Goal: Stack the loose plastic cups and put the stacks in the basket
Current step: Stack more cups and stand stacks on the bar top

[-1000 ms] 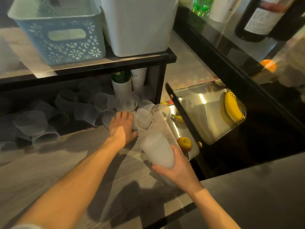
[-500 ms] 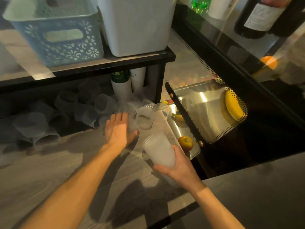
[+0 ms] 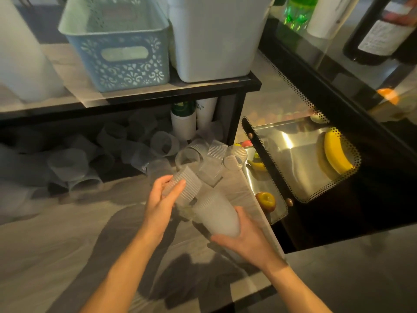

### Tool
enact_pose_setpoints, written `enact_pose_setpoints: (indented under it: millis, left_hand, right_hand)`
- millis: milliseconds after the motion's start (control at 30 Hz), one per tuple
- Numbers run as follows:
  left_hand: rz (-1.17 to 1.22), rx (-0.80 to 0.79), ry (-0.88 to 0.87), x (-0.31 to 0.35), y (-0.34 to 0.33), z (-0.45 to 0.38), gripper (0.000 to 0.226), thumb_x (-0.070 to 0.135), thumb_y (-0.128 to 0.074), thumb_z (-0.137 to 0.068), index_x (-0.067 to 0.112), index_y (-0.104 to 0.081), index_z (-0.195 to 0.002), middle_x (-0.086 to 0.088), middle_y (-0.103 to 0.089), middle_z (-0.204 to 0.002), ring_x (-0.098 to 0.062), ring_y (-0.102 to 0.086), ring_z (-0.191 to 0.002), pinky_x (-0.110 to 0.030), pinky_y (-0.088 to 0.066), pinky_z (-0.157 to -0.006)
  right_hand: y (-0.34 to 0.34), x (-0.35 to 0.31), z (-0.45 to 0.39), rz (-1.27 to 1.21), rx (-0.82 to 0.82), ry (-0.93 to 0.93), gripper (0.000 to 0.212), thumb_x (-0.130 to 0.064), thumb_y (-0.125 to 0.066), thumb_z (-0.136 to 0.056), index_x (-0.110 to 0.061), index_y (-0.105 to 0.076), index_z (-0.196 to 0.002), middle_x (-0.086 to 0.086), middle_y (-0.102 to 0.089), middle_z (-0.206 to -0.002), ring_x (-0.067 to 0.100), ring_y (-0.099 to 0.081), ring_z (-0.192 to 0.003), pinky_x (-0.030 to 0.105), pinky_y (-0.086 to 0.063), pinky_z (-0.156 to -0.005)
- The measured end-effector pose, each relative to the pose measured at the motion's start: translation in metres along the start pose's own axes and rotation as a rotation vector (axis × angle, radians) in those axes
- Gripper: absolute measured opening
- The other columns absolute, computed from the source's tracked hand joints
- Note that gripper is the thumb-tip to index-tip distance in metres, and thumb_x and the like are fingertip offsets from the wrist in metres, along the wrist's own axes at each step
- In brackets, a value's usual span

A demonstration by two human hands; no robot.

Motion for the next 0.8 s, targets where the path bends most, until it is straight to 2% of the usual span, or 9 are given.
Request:
enact_pose_setpoints:
  millis: [67, 200, 367, 433, 500, 567, 633, 700, 800]
  left_hand:
    - [0.016, -0.045, -0.005, 0.001, -0.006, 0.013, 0.062, 0.047, -0.074, -0.076, 0.021, -0.053, -0.129, 0.007, -0.062, -0.114, 0.007, -0.062, -0.088, -0.013, -0.047, -0.071]
    - [-0.151, -0.142, -0.009, -0.011, -0.016, 0.032, 0.064, 0.055, -0.071, -0.074, 0.029, -0.053, -0.13, 0.01, -0.06, -0.118, -0.003, -0.059, -0.104, -0.02, -0.046, -0.082]
    - [-0.133, -0.227, 0.009, -0.029, -0.02, 0.047, 0.08, 0.069, -0.064, -0.065, 0.032, -0.05, -0.135, 0.01, -0.052, -0.13, 0.001, -0.053, -0.116, -0.027, -0.044, -0.102]
    - [-0.127, -0.295, 0.054, -0.035, -0.025, 0.052, 0.085, 0.072, -0.063, -0.065, 0.036, -0.044, -0.14, 0.012, -0.049, -0.135, 0.001, -0.051, -0.119, -0.025, -0.044, -0.101]
    - [-0.144, -0.34, 0.086, -0.039, -0.028, 0.053, 0.09, 0.076, -0.06, -0.063, 0.037, -0.04, -0.143, 0.014, -0.046, -0.137, 0.002, -0.049, -0.119, -0.018, -0.042, -0.094]
    - [-0.15, -0.319, 0.106, -0.037, -0.029, 0.048, 0.086, 0.077, -0.057, -0.064, 0.038, -0.043, -0.14, 0.017, -0.045, -0.136, 0.005, -0.047, -0.118, -0.014, -0.04, -0.087]
    - [-0.132, -0.22, 0.114, -0.034, -0.029, 0.03, 0.072, 0.073, -0.056, -0.069, 0.038, -0.05, -0.131, 0.014, -0.052, -0.13, 0.004, -0.049, -0.117, -0.015, -0.041, -0.087]
    - [-0.172, -0.126, 0.07, -0.026, -0.031, 0.006, 0.072, 0.076, -0.057, -0.066, 0.035, -0.052, -0.126, 0.009, -0.059, -0.122, -0.006, -0.057, -0.112, -0.029, -0.049, -0.094]
    - [-0.425, -0.082, -0.027, -0.009, -0.045, -0.027, 0.071, 0.073, -0.06, -0.072, 0.03, -0.052, -0.128, 0.009, -0.057, -0.123, -0.014, -0.059, -0.11, -0.045, -0.052, -0.096]
  right_hand:
    - [-0.005, -0.005, 0.001, 0.02, 0.003, 0.012, 0.091, -0.075, -0.074, -0.054, -0.041, -0.035, -0.129, -0.017, -0.045, -0.122, 0.007, -0.051, -0.109, 0.035, -0.056, -0.087]
    - [-0.014, -0.015, 0.001, 0.021, -0.035, 0.012, 0.088, -0.072, -0.075, -0.053, -0.043, -0.036, -0.127, -0.017, -0.047, -0.118, 0.005, -0.054, -0.105, 0.038, -0.056, -0.084]
    - [-0.019, -0.017, 0.004, 0.008, -0.028, 0.008, 0.085, -0.064, -0.078, -0.056, -0.045, -0.035, -0.127, -0.019, -0.047, -0.119, 0.005, -0.053, -0.106, 0.038, -0.056, -0.086]
    - [-0.02, -0.016, 0.004, 0.016, -0.02, 0.023, 0.085, -0.064, -0.079, -0.058, -0.045, -0.034, -0.127, -0.019, -0.046, -0.12, 0.005, -0.053, -0.106, 0.036, -0.056, -0.086]
    - [-0.021, -0.012, 0.005, -0.002, -0.022, 0.016, 0.088, -0.067, -0.078, -0.056, -0.045, -0.034, -0.129, -0.019, -0.046, -0.12, 0.005, -0.054, -0.106, 0.034, -0.058, -0.084]
    - [-0.021, -0.005, 0.006, -0.044, -0.023, -0.007, 0.089, -0.067, -0.079, -0.055, -0.045, -0.034, -0.129, -0.019, -0.046, -0.12, 0.006, -0.055, -0.105, 0.034, -0.058, -0.082]
    - [-0.016, 0.004, 0.006, -0.044, 0.024, -0.029, 0.089, -0.069, -0.079, -0.054, -0.047, -0.034, -0.127, -0.019, -0.046, -0.117, 0.007, -0.055, -0.103, 0.034, -0.059, -0.081]
    - [-0.007, 0.013, 0.007, -0.044, 0.074, -0.061, 0.088, -0.071, -0.079, -0.054, -0.048, -0.033, -0.126, -0.019, -0.046, -0.117, 0.007, -0.055, -0.103, 0.034, -0.058, -0.081]
    - [0.008, 0.022, 0.01, -0.032, 0.11, -0.082, 0.085, -0.067, -0.08, -0.06, -0.043, -0.034, -0.127, -0.02, -0.045, -0.117, 0.006, -0.052, -0.104, 0.031, -0.055, -0.085]
Point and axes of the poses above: each hand's wrist, its own z-axis away from the middle knuckle, its own y-axis out of the back of the hand, x = y × z, the point moved 8 cm from there along -z, towards the middle knuckle
